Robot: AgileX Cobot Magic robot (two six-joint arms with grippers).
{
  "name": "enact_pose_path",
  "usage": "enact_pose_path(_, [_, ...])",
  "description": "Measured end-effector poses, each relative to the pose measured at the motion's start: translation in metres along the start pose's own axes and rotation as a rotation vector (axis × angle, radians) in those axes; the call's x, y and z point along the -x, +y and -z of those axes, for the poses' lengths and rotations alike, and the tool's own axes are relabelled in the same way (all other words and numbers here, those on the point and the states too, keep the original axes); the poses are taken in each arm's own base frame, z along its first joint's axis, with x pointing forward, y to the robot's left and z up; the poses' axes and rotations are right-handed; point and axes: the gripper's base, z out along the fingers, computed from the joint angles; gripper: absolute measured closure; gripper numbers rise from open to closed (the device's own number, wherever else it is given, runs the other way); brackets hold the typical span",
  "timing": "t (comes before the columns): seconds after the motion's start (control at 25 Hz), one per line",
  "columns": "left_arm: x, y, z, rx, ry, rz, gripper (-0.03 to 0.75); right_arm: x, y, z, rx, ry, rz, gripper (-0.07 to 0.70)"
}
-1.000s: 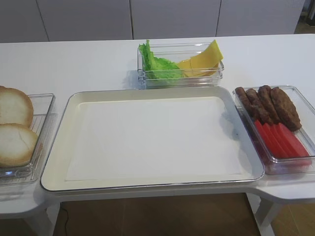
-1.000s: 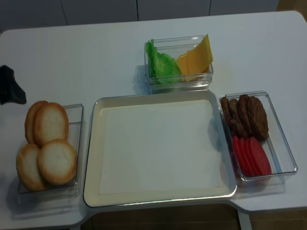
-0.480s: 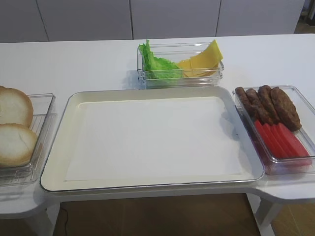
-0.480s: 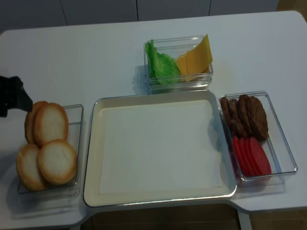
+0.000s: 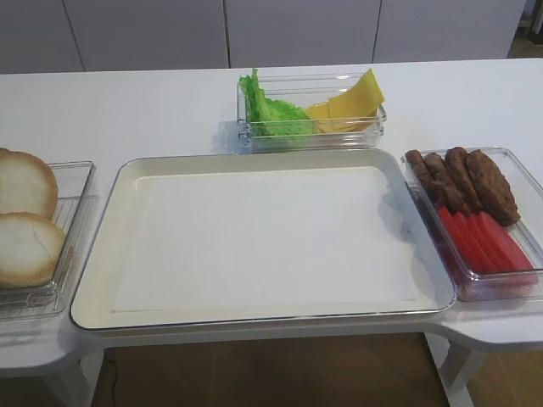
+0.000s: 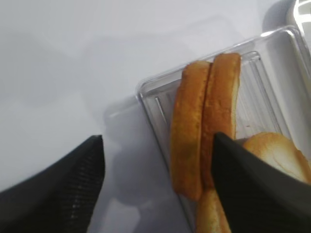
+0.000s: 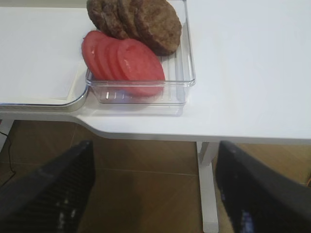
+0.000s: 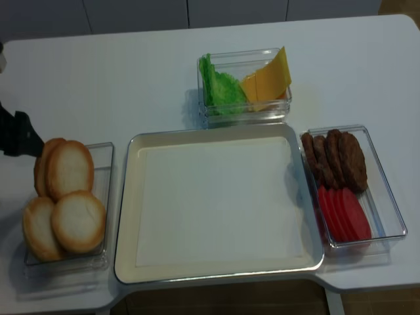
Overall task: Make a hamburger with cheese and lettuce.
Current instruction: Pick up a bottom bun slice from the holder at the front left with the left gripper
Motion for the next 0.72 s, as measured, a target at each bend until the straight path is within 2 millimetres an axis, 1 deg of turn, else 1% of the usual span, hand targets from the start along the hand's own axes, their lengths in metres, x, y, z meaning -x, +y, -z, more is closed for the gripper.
enact_pose_path(0.36, [0.002, -0.001, -0.008, -0.046, -0.001, 0.010, 0.241, 0.000, 0.000, 0.000, 0.000, 0.000, 0.000, 0.040])
enact_pose_path(0.56, [0.003, -0.001, -0.015, -0.059, 0.016, 0.009, 0.275, 0.000, 0.000, 0.000, 0.000, 0.000, 0.000, 0.040])
enact_pose_path(0.72, [0.003, -0.002, -0.015, -0.062, 0.015, 0.006, 0.330, 0.000, 0.000, 0.000, 0.000, 0.000, 0.000, 0.040])
